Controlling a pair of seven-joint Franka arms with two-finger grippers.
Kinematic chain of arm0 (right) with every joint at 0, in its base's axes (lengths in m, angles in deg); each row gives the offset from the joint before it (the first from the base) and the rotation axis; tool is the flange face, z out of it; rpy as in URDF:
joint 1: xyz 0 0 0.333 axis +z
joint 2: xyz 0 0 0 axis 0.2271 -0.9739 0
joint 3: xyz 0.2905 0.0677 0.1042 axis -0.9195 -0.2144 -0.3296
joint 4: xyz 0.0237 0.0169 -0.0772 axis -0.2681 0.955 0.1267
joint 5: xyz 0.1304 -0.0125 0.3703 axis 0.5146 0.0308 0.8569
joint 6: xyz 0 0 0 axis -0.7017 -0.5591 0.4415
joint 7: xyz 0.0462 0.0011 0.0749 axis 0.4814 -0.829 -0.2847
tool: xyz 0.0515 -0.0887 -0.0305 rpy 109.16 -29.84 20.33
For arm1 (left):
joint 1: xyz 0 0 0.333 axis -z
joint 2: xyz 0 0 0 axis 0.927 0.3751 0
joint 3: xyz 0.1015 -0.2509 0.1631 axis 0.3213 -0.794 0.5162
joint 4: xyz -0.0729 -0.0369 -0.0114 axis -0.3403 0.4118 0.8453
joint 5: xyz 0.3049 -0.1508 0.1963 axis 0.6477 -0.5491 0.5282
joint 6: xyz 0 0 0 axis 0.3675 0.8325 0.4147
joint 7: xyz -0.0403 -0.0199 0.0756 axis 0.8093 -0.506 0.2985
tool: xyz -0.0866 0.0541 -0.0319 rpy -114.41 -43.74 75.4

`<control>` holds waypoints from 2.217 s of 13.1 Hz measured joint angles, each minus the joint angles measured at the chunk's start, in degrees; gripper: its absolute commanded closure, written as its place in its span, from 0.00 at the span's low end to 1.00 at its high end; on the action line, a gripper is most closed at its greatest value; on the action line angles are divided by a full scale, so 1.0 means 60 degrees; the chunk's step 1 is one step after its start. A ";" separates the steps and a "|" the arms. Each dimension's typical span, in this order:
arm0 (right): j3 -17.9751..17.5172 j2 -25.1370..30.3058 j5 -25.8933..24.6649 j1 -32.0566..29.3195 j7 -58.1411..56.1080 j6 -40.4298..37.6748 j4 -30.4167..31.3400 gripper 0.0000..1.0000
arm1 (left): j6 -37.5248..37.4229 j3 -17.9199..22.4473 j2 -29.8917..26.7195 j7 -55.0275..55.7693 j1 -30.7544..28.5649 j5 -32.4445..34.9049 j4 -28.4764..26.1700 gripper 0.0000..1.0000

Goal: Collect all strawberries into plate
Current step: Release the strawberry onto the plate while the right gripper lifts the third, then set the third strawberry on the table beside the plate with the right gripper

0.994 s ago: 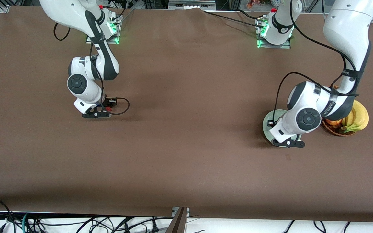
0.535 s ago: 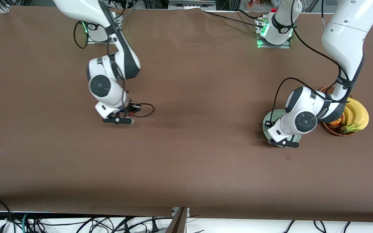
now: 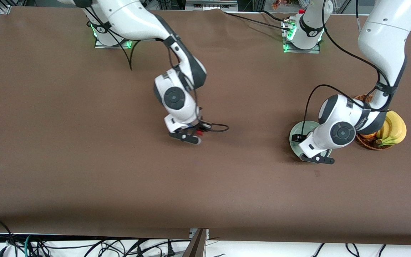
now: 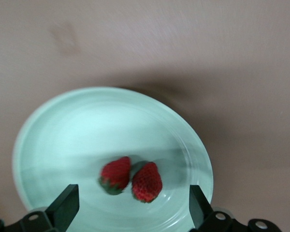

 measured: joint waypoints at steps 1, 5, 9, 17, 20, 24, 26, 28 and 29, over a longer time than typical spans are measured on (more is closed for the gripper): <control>-0.0019 -0.0345 0.0002 0.0338 0.0679 0.0649 -0.0261 0.91 | -0.0032 -0.0005 -0.0221 0.0000 -0.0043 0.0000 0.0041 0.00; -0.0758 -0.1643 0.0025 0.0945 0.3089 0.3212 -0.1116 0.83 | -0.0121 -0.0231 -0.0541 0.0088 -0.0071 -0.0221 0.0108 0.00; -0.1272 -0.2091 0.0025 0.0942 0.4370 0.4094 -0.1654 0.23 | -0.0238 -0.0439 -0.0472 0.0396 0.0142 -0.0692 0.0118 0.00; -0.1212 -0.1922 -0.0059 0.0403 0.4210 0.2885 -0.2057 0.22 | -0.0253 -0.0427 -0.0177 0.1312 0.0770 -0.1006 0.0123 0.00; -0.1162 -0.1203 -0.0104 -0.0735 0.2556 0.0495 -0.2195 0.22 | -0.0145 -0.0429 -0.0155 0.1832 0.0777 -0.1243 0.0119 0.00; -0.1148 -0.0033 -0.0161 -0.2386 -0.0399 -0.2663 -0.2225 0.21 | 0.0294 -0.0478 0.0111 0.4492 0.1422 -0.1581 0.0099 0.00; -0.0768 0.0318 -0.0300 -0.2703 -0.2008 -0.4027 -0.2223 0.15 | 0.0437 -0.0504 0.0267 0.6198 0.2108 -0.1583 0.0094 0.00; 0.0085 0.0745 -0.0375 -0.2761 -0.3562 -0.5229 -0.2091 0.11 | 0.0640 -0.0503 0.0437 0.7500 0.2716 -0.1583 0.0053 0.00; 0.0459 0.1096 -0.0430 -0.2784 -0.4317 -0.5471 -0.1781 0.09 | 0.1029 -0.0499 0.0557 0.7906 0.2914 -0.1583 -0.0068 0.00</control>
